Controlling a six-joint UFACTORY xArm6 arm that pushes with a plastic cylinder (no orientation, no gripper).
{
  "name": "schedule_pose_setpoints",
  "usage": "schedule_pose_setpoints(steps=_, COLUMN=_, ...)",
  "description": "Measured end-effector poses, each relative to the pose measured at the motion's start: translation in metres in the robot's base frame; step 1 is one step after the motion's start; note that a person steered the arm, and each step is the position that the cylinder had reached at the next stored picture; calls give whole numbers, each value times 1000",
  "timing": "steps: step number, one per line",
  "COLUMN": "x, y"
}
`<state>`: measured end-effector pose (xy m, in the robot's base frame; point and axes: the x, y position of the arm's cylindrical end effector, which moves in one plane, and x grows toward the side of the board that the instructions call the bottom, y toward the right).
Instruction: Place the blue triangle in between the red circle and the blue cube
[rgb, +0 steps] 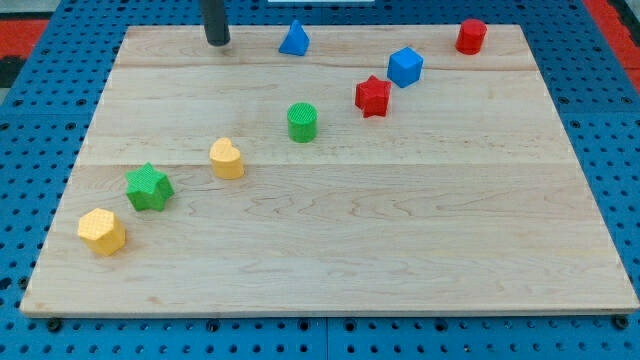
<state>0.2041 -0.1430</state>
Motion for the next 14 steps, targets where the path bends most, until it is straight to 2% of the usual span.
schedule_pose_setpoints(steps=2, x=27, y=143)
schedule_pose_setpoints(steps=3, x=27, y=189)
schedule_pose_setpoints(steps=4, x=14, y=134)
schedule_pose_setpoints(steps=5, x=-12, y=131)
schedule_pose_setpoints(steps=7, x=-3, y=243)
schedule_pose_setpoints(steps=8, x=-2, y=266)
schedule_pose_setpoints(steps=9, x=-2, y=264)
schedule_pose_setpoints(steps=11, x=1, y=220)
schedule_pose_setpoints(steps=12, x=22, y=244)
schedule_pose_setpoints(steps=14, x=28, y=262)
